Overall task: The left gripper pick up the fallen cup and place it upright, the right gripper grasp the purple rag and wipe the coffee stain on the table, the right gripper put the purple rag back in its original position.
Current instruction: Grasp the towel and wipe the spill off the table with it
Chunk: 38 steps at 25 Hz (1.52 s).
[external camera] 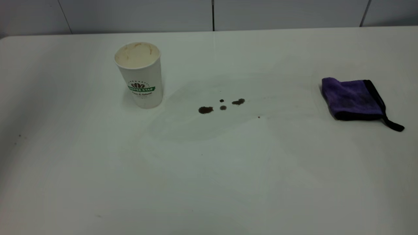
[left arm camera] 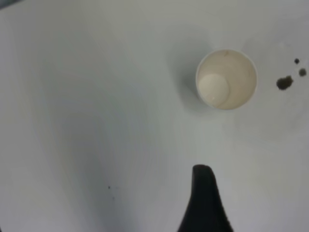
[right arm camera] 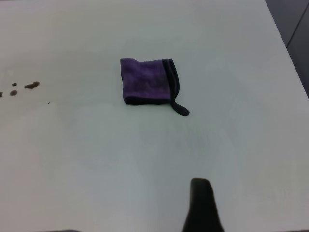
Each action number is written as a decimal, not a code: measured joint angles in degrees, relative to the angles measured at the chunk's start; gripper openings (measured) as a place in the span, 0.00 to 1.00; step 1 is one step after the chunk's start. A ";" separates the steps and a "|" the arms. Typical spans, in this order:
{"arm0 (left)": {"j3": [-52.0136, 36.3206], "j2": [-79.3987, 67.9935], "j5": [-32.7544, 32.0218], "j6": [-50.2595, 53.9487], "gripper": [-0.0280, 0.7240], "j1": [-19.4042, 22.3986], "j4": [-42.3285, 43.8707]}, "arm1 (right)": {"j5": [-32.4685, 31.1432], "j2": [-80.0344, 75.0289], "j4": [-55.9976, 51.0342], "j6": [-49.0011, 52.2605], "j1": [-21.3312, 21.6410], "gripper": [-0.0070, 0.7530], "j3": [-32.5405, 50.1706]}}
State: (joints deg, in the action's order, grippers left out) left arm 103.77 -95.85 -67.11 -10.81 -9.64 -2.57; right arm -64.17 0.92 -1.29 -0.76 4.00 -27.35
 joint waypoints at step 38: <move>-70.44 79.77 0.45 12.44 0.81 0.18 3.56 | 0.00 0.00 0.00 0.00 0.00 0.78 0.00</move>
State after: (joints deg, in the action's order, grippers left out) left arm 33.33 -16.08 -66.67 1.63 -9.46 0.99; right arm -64.17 0.92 -1.29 -0.76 4.00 -27.35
